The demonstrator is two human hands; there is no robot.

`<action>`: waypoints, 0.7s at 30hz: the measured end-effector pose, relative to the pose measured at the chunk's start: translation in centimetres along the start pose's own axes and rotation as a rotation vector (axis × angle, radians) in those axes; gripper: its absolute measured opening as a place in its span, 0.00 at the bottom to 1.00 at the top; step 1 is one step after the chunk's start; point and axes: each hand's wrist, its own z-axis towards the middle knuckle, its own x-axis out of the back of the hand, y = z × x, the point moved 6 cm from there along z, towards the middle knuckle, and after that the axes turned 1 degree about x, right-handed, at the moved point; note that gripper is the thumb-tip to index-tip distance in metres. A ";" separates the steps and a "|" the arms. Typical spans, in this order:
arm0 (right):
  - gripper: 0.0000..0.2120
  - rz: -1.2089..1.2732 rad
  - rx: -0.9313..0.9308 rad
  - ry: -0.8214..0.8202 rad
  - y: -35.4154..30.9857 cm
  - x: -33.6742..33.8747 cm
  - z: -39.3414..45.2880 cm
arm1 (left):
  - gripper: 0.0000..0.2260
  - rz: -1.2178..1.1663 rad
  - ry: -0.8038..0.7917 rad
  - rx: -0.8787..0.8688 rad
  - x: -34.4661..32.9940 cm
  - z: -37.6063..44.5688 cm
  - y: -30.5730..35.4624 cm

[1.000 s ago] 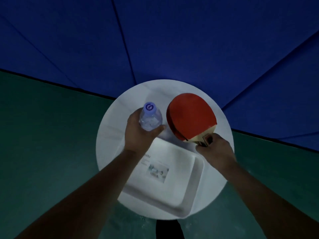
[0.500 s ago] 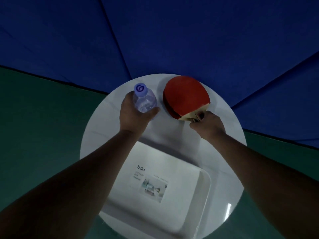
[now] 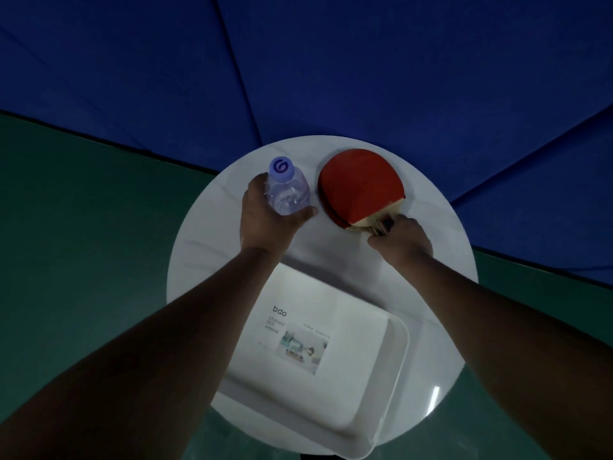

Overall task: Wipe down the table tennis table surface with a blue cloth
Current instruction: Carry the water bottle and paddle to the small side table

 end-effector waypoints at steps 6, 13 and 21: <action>0.32 0.041 0.033 0.077 0.2 0.5 -2.6 | 0.44 0.088 -0.037 0.054 1.5 -2.5 -1.0; 0.34 0.161 0.180 0.156 -0.4 1.3 -9.2 | 0.39 0.061 -0.045 0.137 5.1 -9.1 -2.2; 0.25 0.176 0.474 -0.092 -4.4 -2.7 -23.0 | 0.29 0.034 0.047 0.304 13.1 -23.9 -7.0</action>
